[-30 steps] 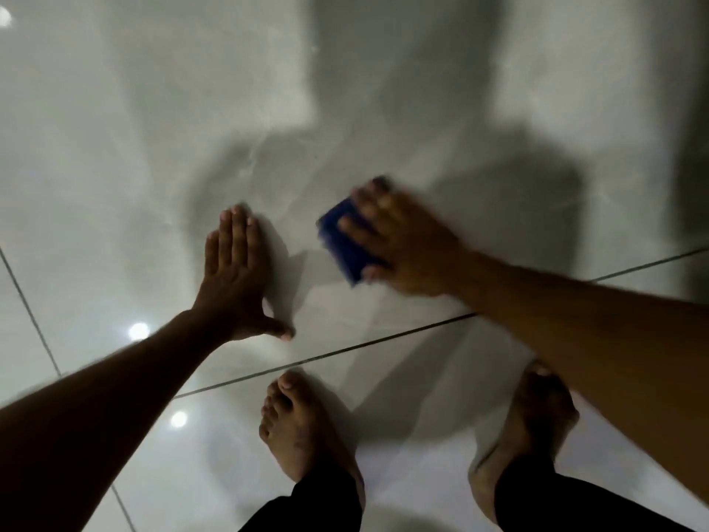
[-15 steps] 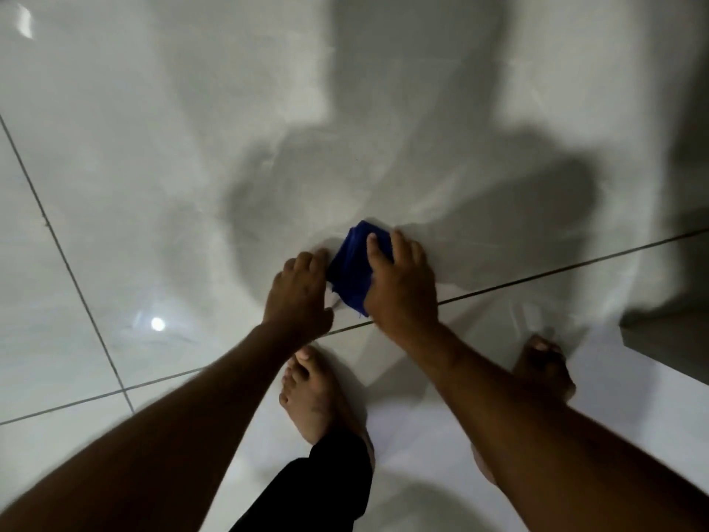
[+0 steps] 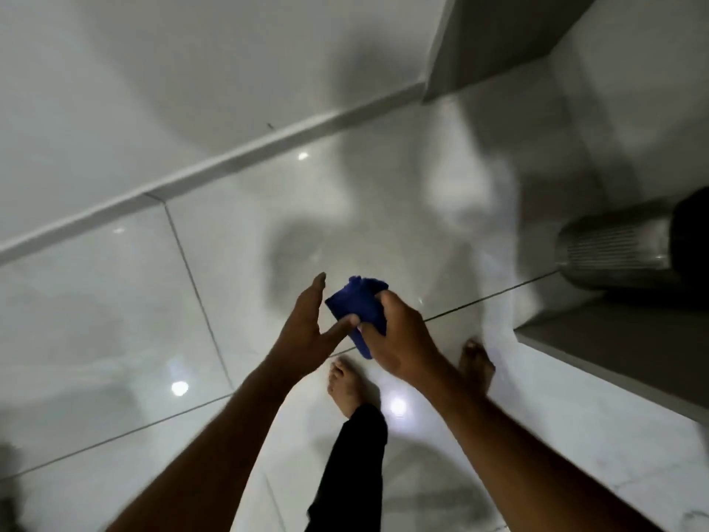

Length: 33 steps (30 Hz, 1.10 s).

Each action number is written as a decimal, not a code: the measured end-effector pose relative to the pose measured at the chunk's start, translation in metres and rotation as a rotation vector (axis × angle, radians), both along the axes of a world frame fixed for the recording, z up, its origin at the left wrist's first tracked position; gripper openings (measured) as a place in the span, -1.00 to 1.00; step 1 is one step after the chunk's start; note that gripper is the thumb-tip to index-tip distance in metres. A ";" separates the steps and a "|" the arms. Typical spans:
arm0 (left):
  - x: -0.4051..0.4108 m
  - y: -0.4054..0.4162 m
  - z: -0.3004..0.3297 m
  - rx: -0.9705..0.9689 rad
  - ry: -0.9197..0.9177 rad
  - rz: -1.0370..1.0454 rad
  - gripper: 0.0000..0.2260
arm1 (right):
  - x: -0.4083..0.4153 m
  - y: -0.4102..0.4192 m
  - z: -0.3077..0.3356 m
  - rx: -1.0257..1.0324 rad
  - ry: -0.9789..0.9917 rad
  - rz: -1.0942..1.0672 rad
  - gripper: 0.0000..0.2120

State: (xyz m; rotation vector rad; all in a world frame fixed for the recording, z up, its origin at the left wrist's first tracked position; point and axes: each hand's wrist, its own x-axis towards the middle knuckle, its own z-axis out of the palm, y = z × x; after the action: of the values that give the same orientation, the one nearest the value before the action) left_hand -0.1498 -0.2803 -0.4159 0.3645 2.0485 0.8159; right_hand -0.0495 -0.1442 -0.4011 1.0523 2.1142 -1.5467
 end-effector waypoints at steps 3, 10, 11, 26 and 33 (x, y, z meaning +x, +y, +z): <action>-0.020 -0.001 0.159 0.083 -0.040 -0.023 -0.14 | -0.005 -0.003 0.152 -0.021 0.123 -0.002 -0.67; -0.020 0.008 0.416 0.418 -0.107 -0.022 -0.57 | 0.010 0.031 0.410 -0.066 0.382 0.109 -0.55; -0.013 0.011 0.437 0.451 -0.082 0.000 -0.59 | 0.014 0.035 0.433 -0.041 0.409 0.112 -0.56; 0.084 0.172 0.498 0.534 0.008 -0.209 -0.59 | 0.155 0.149 0.502 0.225 0.480 -0.325 -0.57; 0.143 0.303 0.471 0.286 0.377 -0.485 -0.69 | 0.205 0.249 0.454 0.370 0.173 -0.533 -0.52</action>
State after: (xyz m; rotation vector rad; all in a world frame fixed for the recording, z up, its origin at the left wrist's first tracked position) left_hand -0.0068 0.0231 0.0552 1.2005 2.0451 0.7725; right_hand 0.1553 0.1046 0.0528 1.7857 2.4330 -1.5313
